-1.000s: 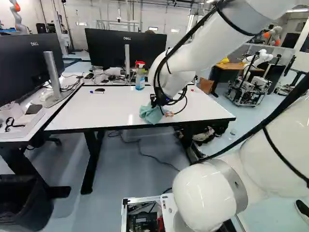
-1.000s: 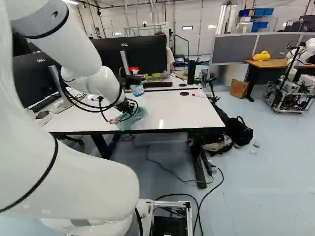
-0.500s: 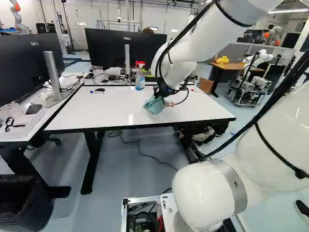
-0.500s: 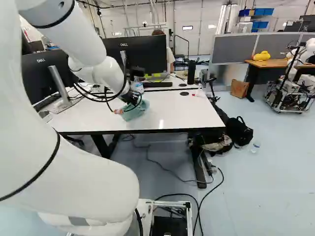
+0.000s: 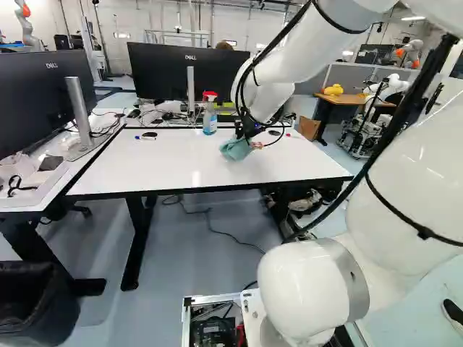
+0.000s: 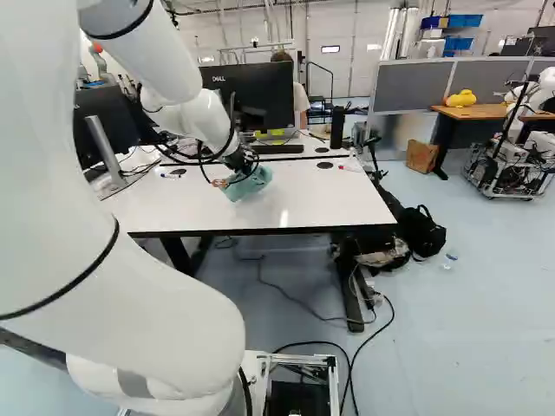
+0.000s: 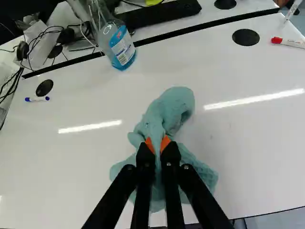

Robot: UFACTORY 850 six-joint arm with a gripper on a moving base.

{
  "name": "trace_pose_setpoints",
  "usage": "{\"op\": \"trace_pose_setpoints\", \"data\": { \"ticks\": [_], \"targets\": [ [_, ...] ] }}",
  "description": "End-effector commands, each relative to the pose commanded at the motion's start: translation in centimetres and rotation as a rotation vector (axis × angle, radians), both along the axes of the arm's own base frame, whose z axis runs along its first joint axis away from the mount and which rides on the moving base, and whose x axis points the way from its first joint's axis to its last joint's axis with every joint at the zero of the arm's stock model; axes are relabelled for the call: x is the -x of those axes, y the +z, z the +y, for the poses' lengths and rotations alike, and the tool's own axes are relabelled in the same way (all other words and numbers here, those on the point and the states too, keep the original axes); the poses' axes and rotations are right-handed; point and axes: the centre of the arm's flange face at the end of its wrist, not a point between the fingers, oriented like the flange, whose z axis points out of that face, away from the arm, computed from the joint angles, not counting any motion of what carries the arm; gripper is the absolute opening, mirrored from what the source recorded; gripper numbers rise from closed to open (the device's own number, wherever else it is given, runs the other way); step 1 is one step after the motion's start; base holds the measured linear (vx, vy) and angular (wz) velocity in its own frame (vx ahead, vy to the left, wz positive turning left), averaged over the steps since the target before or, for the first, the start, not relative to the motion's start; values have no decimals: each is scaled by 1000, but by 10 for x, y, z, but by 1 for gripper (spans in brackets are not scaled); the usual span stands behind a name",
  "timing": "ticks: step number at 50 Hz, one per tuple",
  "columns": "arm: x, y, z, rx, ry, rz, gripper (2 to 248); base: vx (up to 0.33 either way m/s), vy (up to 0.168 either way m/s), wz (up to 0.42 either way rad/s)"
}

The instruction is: Clean the table with the green towel

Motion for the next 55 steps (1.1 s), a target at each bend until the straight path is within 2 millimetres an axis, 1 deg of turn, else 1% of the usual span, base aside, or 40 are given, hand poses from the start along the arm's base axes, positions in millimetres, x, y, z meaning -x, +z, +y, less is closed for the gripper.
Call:
{"op": "trace_pose_setpoints", "data": {
  "ticks": [22,47,51,55],
  "targets": [
    [-24,1,-33,0,-75,2,30,0,0,0],
    [-26,1,-73,0,-161,2,30,0,0,0],
    [-29,1,-78,0,-169,2,30,0,0,0],
    [-30,1,-78,0,-170,2,30,0,0,0]
  ]
}}
